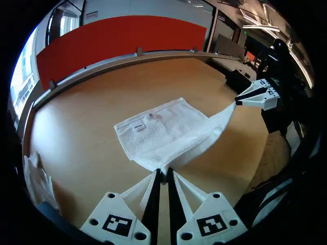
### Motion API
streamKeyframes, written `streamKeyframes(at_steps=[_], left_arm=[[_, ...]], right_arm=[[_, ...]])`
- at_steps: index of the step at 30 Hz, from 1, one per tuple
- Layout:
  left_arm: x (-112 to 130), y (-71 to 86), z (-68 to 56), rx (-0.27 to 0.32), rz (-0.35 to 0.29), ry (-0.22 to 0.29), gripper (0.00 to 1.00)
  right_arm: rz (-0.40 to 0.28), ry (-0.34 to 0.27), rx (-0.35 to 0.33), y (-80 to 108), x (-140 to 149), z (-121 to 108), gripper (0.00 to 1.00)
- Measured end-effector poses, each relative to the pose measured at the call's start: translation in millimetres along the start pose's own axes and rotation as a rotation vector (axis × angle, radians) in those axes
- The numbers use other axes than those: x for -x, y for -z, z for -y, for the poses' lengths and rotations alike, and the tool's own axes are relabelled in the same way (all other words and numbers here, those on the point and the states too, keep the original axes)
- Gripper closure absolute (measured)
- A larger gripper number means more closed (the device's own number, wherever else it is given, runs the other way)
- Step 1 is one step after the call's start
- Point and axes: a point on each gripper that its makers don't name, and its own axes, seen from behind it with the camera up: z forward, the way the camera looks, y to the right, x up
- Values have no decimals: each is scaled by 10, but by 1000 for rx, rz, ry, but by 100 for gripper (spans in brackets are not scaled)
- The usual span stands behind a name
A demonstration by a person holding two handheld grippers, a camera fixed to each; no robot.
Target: Fold towel
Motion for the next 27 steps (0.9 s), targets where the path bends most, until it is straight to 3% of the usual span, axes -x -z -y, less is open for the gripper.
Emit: streamKeyframes(at_steps=[14,27], left_arm=[[15,8,-5,9,9,5,88],[-128,-187,172,-6,9,37,88]], right_arm=[[2,-1,-2,11,-13,-3,95],[3,2,8,-222,-111,-228,95]])
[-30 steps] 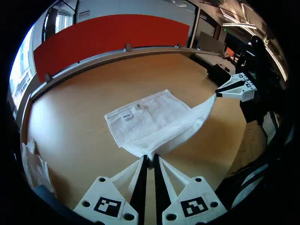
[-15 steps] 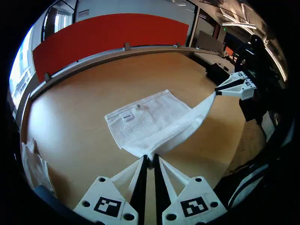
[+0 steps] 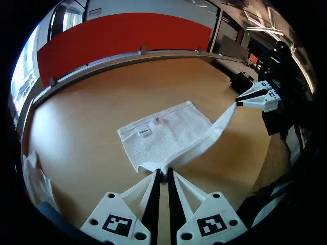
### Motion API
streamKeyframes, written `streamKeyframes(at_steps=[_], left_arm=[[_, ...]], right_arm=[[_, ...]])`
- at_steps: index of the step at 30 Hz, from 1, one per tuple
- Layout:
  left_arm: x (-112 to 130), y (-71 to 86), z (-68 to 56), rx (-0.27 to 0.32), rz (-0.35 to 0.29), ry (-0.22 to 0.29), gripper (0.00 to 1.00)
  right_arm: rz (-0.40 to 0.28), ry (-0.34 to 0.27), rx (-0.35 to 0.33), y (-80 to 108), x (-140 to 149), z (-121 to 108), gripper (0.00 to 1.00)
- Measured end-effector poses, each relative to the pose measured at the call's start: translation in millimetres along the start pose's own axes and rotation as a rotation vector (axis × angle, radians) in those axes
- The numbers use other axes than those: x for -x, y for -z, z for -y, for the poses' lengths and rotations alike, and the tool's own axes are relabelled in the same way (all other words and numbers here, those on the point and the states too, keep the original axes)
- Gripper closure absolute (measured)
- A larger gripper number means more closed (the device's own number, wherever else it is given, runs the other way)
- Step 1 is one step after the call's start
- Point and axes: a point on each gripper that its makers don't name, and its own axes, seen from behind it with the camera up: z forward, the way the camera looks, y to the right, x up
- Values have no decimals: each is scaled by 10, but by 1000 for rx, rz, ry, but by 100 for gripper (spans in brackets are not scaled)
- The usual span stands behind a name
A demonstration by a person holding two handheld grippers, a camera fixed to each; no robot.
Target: Fold towel
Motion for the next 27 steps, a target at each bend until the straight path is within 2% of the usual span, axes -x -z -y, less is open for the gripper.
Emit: streamKeyframes(at_steps=[9,17,27], left_arm=[[-147,-224,237,-22,14,49,88],[-271,-407,455,-47,30,63,88],[-265,-558,537,-57,55,43,88]], right_arm=[[-5,0,11,-268,-140,-233,95],[14,4,14,-528,-165,-375,95],[35,-9,15,-693,-89,-448,95]])
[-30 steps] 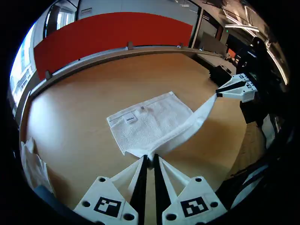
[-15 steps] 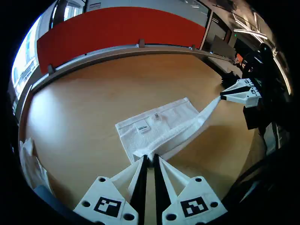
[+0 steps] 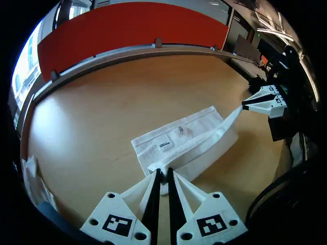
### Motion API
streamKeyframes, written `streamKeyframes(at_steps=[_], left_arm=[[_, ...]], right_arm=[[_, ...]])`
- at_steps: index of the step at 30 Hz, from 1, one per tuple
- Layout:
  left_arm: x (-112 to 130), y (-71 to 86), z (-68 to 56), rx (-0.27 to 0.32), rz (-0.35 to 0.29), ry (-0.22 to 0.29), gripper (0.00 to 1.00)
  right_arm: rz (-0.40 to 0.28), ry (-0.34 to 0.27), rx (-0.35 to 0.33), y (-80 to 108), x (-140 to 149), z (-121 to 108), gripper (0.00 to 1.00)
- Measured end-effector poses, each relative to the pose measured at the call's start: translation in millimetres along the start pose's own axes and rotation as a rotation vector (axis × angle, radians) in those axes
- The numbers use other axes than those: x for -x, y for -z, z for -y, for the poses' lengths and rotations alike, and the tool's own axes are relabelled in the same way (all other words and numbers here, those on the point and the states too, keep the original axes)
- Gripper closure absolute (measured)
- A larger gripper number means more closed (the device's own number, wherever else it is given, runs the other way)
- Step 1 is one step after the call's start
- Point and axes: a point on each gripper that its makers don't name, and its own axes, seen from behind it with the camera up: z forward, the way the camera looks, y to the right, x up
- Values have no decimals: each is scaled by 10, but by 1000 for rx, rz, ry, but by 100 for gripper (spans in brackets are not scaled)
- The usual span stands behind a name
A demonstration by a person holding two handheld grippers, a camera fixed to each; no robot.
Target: Fold towel
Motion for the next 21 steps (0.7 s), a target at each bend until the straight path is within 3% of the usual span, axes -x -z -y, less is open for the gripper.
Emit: streamKeyframes(at_steps=[8,21], left_arm=[[15,-190,61,-18,21,-26,88],[78,-533,201,-52,53,-21,87]], right_arm=[[28,-1,6,-144,86,-79,95],[77,-38,26,-428,284,-205,95]])
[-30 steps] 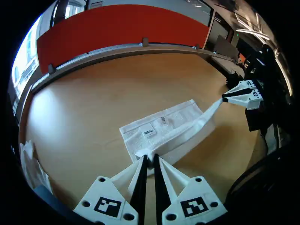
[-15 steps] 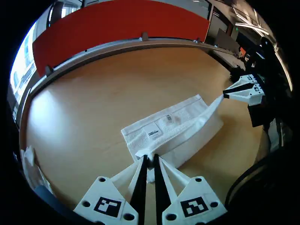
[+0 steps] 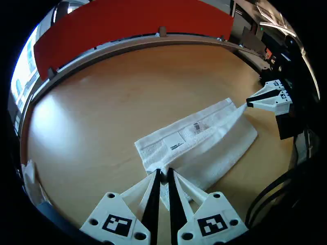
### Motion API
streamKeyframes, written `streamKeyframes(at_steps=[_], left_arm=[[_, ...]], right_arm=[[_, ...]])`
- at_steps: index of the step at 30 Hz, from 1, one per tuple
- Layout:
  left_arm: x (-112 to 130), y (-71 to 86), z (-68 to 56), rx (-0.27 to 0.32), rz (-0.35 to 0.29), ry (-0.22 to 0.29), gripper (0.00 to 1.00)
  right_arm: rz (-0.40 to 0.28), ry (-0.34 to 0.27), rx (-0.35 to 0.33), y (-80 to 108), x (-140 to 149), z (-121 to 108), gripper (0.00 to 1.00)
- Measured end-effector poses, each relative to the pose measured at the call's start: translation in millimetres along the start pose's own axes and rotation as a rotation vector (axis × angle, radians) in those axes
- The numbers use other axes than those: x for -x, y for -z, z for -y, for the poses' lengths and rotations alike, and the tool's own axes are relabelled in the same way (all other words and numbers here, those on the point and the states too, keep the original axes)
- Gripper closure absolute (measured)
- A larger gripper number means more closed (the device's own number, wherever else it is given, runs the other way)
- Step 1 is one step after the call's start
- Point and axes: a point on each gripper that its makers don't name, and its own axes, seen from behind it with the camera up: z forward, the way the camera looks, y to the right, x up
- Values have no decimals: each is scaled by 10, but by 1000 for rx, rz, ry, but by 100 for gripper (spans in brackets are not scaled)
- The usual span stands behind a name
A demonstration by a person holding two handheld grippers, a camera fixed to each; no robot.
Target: Fold towel
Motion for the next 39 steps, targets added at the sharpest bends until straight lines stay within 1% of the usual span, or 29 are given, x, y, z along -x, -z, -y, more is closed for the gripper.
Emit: streamKeyframes(at_steps=[5,7,11,13,15,17,19,21,23,25,27,28,29,35,39], left_arm=[[11,-71,30,-11,7,-13,83],[11,-94,46,-18,9,-17,80],[1,-131,96,-36,10,-21,75],[-9,-137,127,-48,9,-20,72],[-19,-137,159,-59,7,-19,68],[-26,-131,189,-68,6,-18,60],[-36,-121,220,-77,3,-20,52],[-44,-110,250,-84,2,-22,38],[-50,-98,274,-90,0,-23,33],[-60,-88,299,-97,-4,-23,31],[-74,-74,323,-106,-11,-20,31],[-83,-64,334,-110,-14,-18,31],[-92,-55,345,-115,-18,-15,31],[-123,-1,364,-121,-34,5,31],[-131,28,373,-123,-41,6,31]], right_arm=[[6,-2,19,-63,13,-44,95],[8,0,31,-89,15,-73,94],[16,4,51,-136,28,-117,91],[19,6,57,-151,31,-132,88],[20,8,65,-158,31,-151,82],[19,10,75,-154,25,-174,76],[17,11,88,-140,17,-202,65],[15,11,98,-126,9,-224,55],[12,10,104,-113,1,-238,42],[11,6,103,-103,-1,-235,28],[9,2,103,-95,-1,-230,19],[9,1,103,-91,-1,-227,17],[9,-1,104,-88,-1,-224,15],[5,-5,108,-62,3,-196,15],[4,-4,106,-46,13,-178,15]])
